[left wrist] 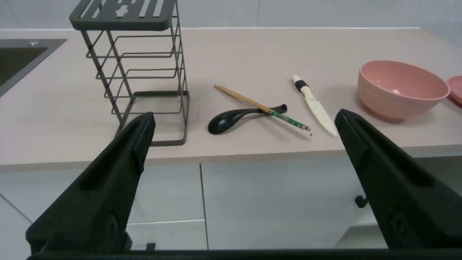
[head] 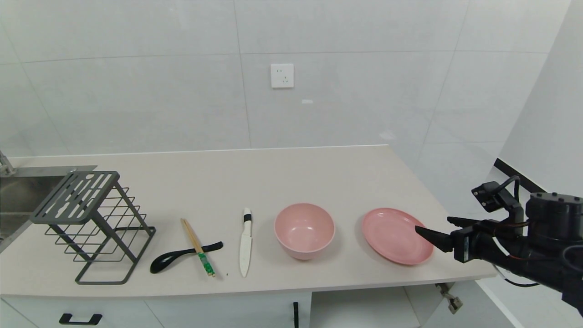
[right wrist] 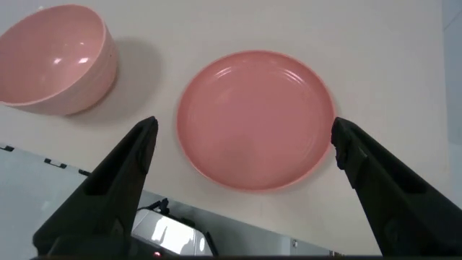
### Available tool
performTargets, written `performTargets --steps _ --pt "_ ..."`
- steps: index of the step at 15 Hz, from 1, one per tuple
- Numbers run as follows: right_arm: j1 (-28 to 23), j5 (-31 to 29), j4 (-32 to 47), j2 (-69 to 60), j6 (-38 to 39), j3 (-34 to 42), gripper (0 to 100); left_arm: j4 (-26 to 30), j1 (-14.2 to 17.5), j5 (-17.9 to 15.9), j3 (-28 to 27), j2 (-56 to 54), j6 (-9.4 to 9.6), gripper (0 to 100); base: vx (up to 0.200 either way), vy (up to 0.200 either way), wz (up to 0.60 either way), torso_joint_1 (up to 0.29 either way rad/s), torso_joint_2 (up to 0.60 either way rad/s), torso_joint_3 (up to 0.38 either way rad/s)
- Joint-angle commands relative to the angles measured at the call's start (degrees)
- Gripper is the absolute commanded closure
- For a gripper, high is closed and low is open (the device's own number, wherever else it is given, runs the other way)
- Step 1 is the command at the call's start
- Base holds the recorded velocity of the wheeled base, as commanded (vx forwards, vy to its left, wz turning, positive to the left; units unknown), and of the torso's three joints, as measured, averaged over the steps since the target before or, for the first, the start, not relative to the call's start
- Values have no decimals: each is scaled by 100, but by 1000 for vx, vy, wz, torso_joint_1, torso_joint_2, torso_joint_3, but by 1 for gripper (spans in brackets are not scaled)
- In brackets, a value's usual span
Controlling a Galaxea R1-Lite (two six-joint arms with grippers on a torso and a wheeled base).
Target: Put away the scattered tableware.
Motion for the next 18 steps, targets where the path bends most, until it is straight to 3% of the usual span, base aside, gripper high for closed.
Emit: performTargets --steps 1,9,13,18 --pt "-13 7 0 129 5 -12 0 -2 1 1 0 9 -12 0 0 0 0 0 0 0" --pt "-277 -72 -35 1219 -39 -284 0 -2 1 10 0 9 -56 0 0 0 0 0 0 0" --pt "-391 -212 -597 1755 -56 -381 0 -2 1 1 0 9 -47 0 0 0 0 0 0 0" --pt "-382 -212 -606 2185 -65 -609 0 -2 -7 1 0 9 -47 0 0 0 0 0 0 0"
